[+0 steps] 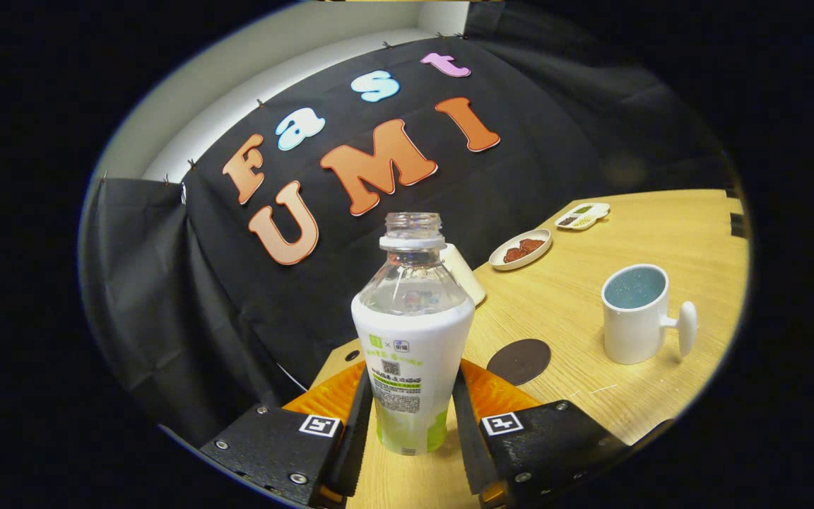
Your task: Take the bottle from table, then pour the juice into the cup, finally place the bottle on the coaster
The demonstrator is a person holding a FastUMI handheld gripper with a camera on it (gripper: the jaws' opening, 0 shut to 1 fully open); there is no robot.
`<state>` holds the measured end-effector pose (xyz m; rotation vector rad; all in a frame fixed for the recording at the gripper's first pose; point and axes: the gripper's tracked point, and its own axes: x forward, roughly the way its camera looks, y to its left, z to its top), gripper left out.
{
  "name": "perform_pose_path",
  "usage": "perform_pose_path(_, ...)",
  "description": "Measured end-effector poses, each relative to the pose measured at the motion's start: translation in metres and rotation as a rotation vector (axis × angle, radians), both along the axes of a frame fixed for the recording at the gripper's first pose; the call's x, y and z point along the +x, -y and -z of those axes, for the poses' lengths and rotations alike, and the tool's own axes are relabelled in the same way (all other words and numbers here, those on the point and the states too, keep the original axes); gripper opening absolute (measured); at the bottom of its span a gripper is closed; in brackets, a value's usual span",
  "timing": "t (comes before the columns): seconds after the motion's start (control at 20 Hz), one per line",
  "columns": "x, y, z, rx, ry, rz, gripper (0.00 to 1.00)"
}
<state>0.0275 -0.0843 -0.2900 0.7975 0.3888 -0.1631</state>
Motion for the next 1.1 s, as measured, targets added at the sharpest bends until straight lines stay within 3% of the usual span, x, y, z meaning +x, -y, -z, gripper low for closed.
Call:
perform_pose_path(0.2, 0.007, 0.007, 0.001, 0.217, 0.046, 0.025, 0.58)
perform_pose_path(1.1, 0.015, 0.067, 0.012, 0.791, 0.153, 0.276, 0.58)
